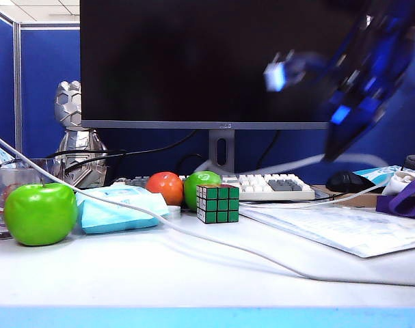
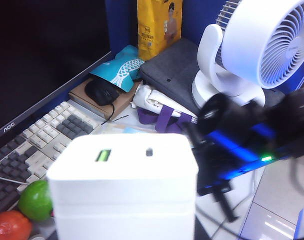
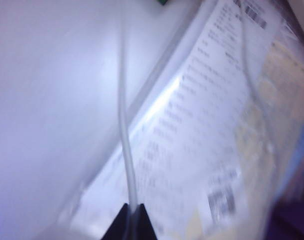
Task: Pick up the Type-C charging cable and the charging base, insert one end of the Type-C charger into the corresponding slot on the base, and finally place the plugged-in charger back on the table.
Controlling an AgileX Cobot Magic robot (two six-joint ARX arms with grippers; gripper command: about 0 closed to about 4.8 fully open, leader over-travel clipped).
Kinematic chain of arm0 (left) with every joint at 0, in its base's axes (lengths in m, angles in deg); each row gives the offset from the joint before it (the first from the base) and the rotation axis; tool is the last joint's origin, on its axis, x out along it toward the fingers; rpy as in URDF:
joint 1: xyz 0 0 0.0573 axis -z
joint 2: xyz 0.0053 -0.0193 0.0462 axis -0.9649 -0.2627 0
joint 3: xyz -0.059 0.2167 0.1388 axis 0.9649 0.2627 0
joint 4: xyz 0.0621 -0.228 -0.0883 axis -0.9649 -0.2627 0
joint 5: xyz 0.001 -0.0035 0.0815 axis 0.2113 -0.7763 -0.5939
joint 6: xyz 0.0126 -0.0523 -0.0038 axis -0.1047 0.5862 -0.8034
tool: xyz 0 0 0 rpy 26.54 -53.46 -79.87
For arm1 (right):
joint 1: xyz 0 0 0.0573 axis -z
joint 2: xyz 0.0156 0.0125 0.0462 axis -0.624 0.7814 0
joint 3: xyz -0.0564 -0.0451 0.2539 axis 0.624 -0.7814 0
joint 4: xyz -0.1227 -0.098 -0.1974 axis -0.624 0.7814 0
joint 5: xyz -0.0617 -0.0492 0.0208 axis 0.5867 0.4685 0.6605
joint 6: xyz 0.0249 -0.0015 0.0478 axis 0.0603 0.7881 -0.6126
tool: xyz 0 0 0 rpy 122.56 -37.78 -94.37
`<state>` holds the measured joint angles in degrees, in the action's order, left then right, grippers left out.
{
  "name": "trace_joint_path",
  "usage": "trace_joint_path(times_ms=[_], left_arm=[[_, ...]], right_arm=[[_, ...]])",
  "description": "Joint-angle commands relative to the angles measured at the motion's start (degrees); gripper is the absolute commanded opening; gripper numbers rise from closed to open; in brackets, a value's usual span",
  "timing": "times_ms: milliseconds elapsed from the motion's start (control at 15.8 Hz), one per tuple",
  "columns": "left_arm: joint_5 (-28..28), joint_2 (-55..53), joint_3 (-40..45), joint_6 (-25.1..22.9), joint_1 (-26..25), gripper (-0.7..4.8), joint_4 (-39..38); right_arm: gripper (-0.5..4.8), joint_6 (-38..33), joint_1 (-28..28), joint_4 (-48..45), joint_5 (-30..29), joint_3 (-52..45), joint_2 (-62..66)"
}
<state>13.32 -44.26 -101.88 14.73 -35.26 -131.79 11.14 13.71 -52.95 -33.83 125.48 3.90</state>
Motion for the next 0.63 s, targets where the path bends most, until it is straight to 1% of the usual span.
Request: trace_joint_path(times_ms=[63,253,316,379,442,505,568,632], left_arm=[[0.15,0.28,-0.22,0.22,0.07,-0.06,1.25],[0.15,0.28,-0.22,0.24,0.07,-0.06,1.25],[0.15,0.28,-0.22,0.24,0.07,-0.06,1.25],[0.15,0.28,-0.22,0.22,0.07,-0.06,1.25],[0.17,0.28,-0.22,0.24,0.07,-0.06,1.22],[0.17,0.28,-0.22,0.24,0.07,-0.06,1.20],[0.17,0.28,-0.22,0.24,0.07,-0.06,1.20],[0.22,0.28,-0.22,0.42,0.07,-0.06,1.20]], right_arm=[[-0.03,1.90,-0.09,6.91,-0.11,0.15,-4.04],[-0.03,1.86,-0.09,15.39,-0.17,0.15,-8.39],[-0.03,2.05,-0.09,18.05,-2.14,0.15,-8.85],[-0.03,2.49,-0.09,20.06,-6.60,0.15,-8.85],[-0.03,1.73,-0.09,20.15,-24.76,0.15,-8.79],[-0.03,-0.42,-0.09,19.34,-29.66,0.15,-8.79],[-0.03,-6.08,-0.09,17.35,-36.74,0.15,-8.79],[-0.03,-16.87,-0.09,13.11,-41.79,0.15,-8.79]])
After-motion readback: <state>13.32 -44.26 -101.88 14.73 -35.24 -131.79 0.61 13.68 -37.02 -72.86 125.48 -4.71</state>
